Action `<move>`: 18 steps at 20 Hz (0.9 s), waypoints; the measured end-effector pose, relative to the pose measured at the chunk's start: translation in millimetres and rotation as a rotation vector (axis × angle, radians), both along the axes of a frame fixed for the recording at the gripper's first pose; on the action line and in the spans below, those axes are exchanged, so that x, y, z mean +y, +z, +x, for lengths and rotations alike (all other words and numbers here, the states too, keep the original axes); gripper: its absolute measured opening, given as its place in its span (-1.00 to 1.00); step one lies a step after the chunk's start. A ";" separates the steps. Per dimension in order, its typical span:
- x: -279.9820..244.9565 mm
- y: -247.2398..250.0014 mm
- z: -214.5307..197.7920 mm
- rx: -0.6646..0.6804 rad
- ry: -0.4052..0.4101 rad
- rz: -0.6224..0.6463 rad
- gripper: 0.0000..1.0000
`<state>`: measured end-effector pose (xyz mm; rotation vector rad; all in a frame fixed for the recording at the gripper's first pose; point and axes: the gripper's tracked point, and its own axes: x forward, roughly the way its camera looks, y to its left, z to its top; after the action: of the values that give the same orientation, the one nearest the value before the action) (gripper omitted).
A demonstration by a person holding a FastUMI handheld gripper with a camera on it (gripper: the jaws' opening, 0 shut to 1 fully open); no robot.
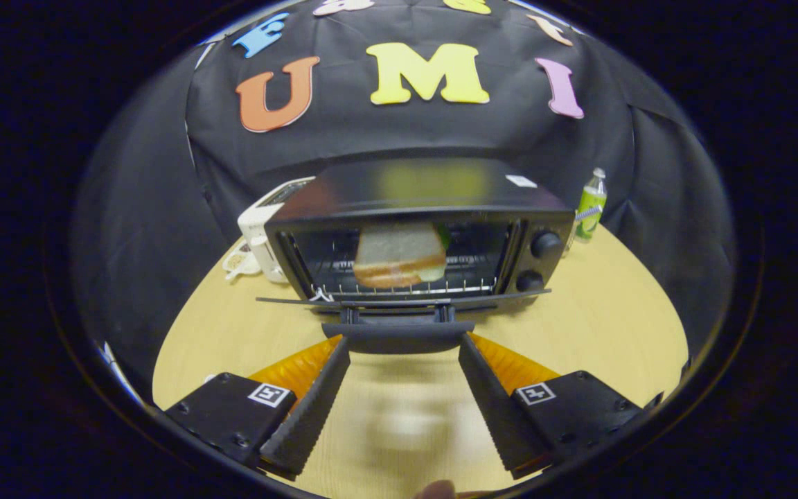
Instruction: Open the toaster oven, put the food inside, and close the toaster oven door.
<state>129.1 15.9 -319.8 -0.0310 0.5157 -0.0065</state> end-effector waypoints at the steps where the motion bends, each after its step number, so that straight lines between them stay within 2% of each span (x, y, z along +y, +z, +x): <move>1: 0.9 0.1 -6.8 -0.021 0.005 0.005 1.00; 6: 8.5 86.0 -14.5 -0.155 0.026 0.010 1.00; 13: 11.5 214.8 -60.5 -0.318 0.020 0.094 1.00; 18: 14.9 277.8 -89.4 -0.420 0.049 0.045 1.00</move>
<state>39.8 30.8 -42.0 0.0019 0.0946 0.0454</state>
